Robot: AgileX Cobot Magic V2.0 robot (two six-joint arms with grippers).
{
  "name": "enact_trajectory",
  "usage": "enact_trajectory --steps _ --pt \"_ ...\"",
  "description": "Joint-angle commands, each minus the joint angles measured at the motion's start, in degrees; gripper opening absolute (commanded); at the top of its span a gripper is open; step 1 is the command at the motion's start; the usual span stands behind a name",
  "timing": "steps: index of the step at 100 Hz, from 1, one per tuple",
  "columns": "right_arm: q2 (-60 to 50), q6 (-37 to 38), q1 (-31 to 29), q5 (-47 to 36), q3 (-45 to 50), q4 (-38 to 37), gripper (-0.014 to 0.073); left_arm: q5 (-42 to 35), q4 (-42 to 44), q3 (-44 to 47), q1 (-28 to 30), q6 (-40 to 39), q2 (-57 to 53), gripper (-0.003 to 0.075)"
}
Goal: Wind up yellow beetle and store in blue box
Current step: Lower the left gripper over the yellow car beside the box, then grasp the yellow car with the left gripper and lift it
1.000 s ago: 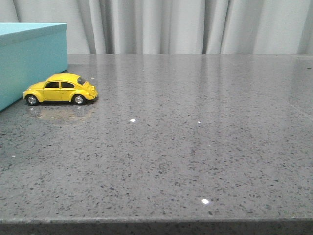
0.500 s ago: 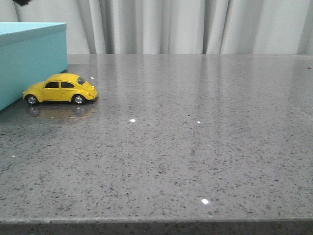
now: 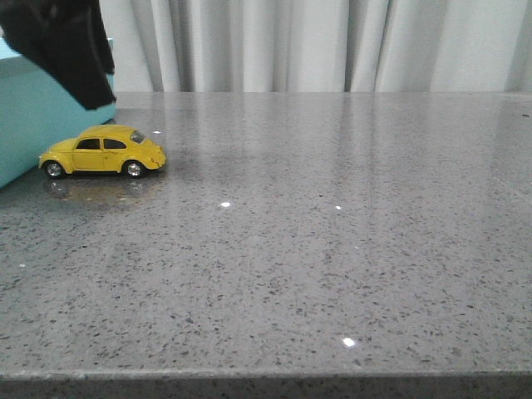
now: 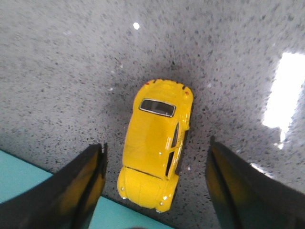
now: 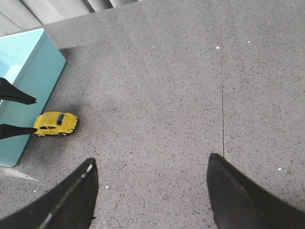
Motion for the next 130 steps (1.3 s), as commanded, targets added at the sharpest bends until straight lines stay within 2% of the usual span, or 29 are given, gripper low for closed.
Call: enact_trajectory --steps 1,18,63,70,89,101,121,130 --pt "-0.2 -0.7 0.0 -4.3 -1.5 0.3 0.0489 -3.1 0.8 -1.9 -0.5 0.6 -0.8 0.0442" --pt "-0.2 -0.7 0.0 -4.3 -1.5 0.3 0.0489 -5.6 0.8 -1.9 -0.5 0.6 1.2 0.0442" --pt "-0.2 -0.7 0.0 -4.9 -1.5 0.3 0.0489 -5.5 0.8 -1.9 -0.5 0.6 5.1 0.0436" --pt "-0.2 -0.7 0.0 -4.9 -1.5 0.3 0.0489 -5.6 0.8 -1.9 -0.5 0.6 5.1 0.04" --pt "-0.2 -0.7 0.0 -5.0 -1.5 0.3 0.0489 -5.5 0.8 -1.9 -0.5 0.6 5.1 0.0223" --pt "-0.2 -0.7 0.0 -5.0 -1.5 0.3 0.0489 -5.5 0.8 -1.9 -0.5 0.6 5.0 0.0148" --pt "-0.2 -0.7 0.0 -5.0 -1.5 0.3 0.0489 -5.4 0.1 -4.0 -0.5 -0.2 3.6 0.0131" --pt "-0.2 -0.7 0.0 -5.0 -1.5 0.3 0.0489 -5.6 -0.4 -7.2 -0.5 -3.7 2.7 0.0131"
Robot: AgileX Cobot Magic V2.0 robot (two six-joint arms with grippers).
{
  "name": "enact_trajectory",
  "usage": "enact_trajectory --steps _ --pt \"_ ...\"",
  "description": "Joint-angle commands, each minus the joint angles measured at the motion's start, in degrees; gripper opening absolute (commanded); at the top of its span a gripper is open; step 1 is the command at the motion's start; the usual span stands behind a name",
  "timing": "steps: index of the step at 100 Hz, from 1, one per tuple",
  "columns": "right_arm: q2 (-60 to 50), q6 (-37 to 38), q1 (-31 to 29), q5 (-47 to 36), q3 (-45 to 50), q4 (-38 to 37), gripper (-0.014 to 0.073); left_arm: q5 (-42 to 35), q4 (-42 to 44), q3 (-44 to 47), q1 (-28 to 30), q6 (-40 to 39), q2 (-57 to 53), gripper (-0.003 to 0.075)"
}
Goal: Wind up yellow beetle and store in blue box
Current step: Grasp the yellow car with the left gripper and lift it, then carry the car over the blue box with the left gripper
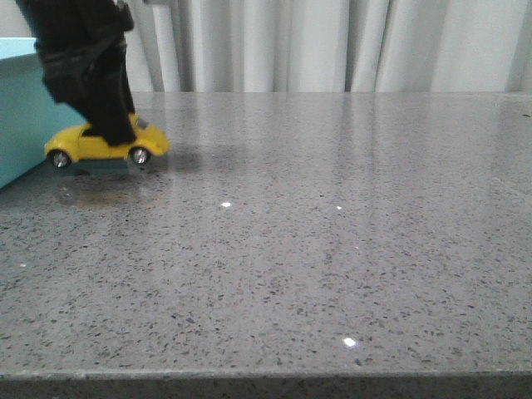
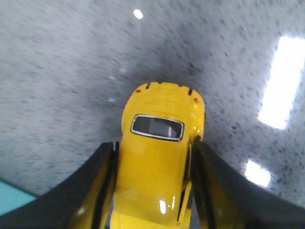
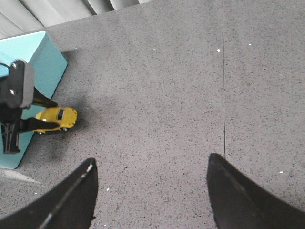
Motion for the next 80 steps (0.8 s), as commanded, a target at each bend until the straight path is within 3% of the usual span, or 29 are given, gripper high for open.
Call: enact_trajectory --steps 1,28,40,80 --pt "-0.2 -0.7 0.0 -4.5 -1.5 0.3 0.0489 -2.4 -1.3 -5.0 -0.5 -4.2 -4.5 0.0131" --pt "-0.2 -0.7 0.0 -4.5 -1.5 0.3 0.0489 -2.6 0.2 -15.8 -0.4 -16.0 -7.8 0.0131" --pt "-0.2 -0.7 0.0 -4.5 -1.5 0.6 0.0489 -2.6 1.9 -19.1 1.2 -26.2 -8.8 0.0131" --pt "-0.2 -0.7 0.0 -4.5 -1.5 1.3 0.0489 3.6 2.0 -20.0 17.8 -50.5 -11.2 0.0131"
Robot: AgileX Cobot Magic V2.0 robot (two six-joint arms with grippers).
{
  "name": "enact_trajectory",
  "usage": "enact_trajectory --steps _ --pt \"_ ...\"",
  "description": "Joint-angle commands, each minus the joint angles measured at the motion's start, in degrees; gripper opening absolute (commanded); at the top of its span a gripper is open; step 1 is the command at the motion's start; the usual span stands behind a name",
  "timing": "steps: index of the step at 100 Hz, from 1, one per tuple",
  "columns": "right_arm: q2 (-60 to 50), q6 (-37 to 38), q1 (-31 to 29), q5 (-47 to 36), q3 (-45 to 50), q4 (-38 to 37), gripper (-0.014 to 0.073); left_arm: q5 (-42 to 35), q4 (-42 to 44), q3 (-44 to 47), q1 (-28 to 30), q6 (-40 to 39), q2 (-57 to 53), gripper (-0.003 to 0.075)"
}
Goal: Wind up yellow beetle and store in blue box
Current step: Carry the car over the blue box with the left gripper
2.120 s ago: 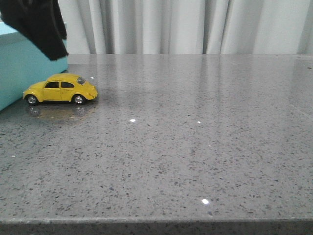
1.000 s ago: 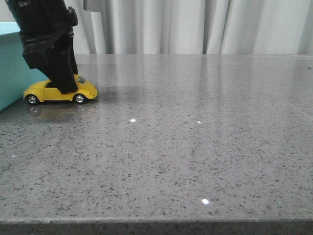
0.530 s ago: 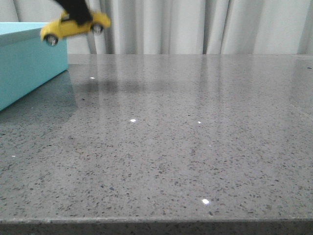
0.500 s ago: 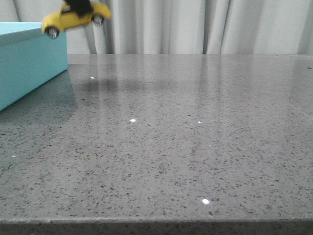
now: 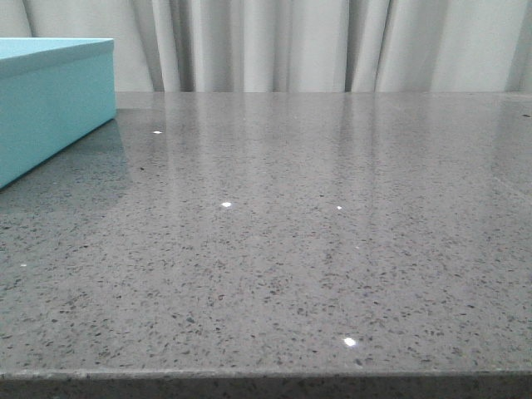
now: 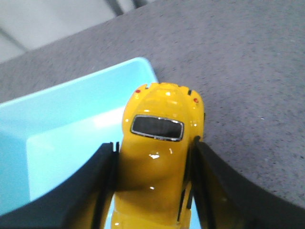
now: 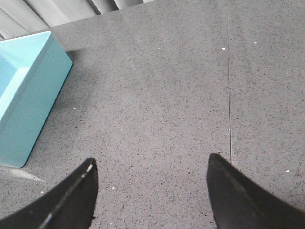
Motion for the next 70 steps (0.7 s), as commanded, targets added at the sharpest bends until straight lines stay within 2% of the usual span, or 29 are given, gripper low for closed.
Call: enact_trajectory --steps 1,33,70 --pt "-0.2 -0.7 0.0 -4.4 -1.5 0.2 0.0489 -0.7 0.0 -1.9 3.9 -5.7 -2.7 0.0131" --pt "-0.2 -0.7 0.0 -4.5 -1.5 0.2 0.0489 1.5 0.0 2.0 12.5 -7.9 -2.5 0.0131" --pt "-0.2 -0.7 0.0 -4.4 -1.5 0.3 0.0489 -6.0 0.6 15.3 13.2 -8.3 -2.5 0.0131"
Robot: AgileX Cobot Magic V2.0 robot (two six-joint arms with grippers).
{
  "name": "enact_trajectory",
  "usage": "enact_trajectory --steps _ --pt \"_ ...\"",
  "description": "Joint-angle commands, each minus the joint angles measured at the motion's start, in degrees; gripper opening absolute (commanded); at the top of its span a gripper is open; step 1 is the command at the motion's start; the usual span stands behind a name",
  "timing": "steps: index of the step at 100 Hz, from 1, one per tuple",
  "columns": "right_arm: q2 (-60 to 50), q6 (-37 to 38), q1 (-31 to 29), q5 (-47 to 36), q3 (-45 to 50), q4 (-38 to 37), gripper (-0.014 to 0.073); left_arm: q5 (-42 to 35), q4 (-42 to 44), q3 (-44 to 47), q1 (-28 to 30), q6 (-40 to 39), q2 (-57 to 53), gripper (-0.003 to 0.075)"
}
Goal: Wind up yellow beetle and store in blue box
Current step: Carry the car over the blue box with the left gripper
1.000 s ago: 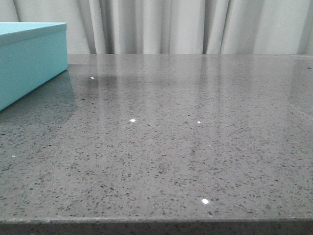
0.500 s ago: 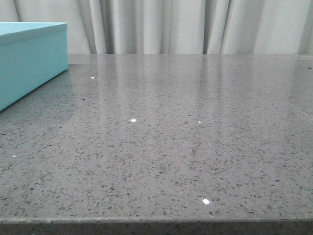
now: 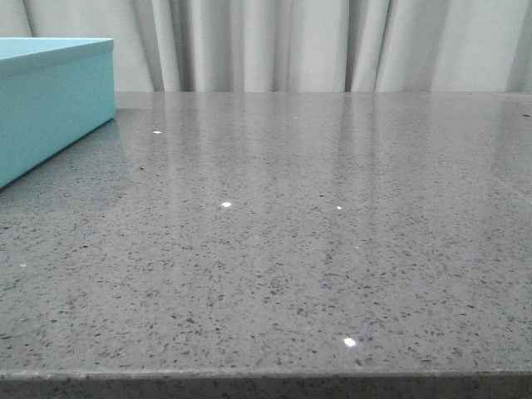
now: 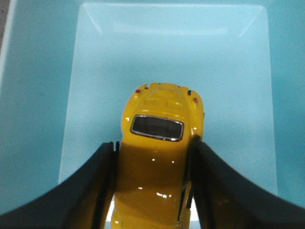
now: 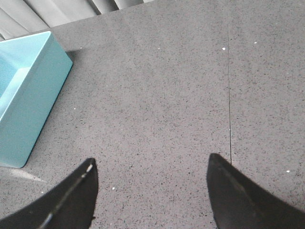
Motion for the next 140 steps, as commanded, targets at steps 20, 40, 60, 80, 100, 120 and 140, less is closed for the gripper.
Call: enact_trajectory --steps 20,40,60,80,100,120,140 --pt "-0.2 -0.7 0.0 -4.4 -1.5 0.2 0.0489 -8.7 -0.2 5.9 0.1 -0.7 -2.5 0.0131" --pt "-0.2 -0.7 0.0 -4.4 -1.5 0.8 0.0489 -11.8 -0.2 9.5 0.1 -0.7 -2.5 0.0131" --pt "-0.2 -0.7 0.0 -4.4 -1.5 1.3 0.0489 -13.6 0.0 11.3 0.1 -0.7 -2.0 0.0131" --pt "-0.2 -0.7 0.0 -3.7 -1.5 1.4 0.0489 -11.8 -0.1 11.3 0.1 -0.7 0.2 0.0135" --pt "-0.2 -0.7 0.0 -3.4 -1.5 1.4 0.0489 -10.6 -0.7 11.3 0.1 -0.7 1.6 0.0223" --pt "-0.2 -0.7 0.0 -3.3 -1.5 1.4 0.0489 -11.2 -0.7 11.3 0.1 -0.7 1.6 0.0291" --pt "-0.2 -0.7 0.0 -3.3 -1.5 1.4 0.0489 -12.4 -0.8 11.3 0.1 -0.7 1.3 0.0415"
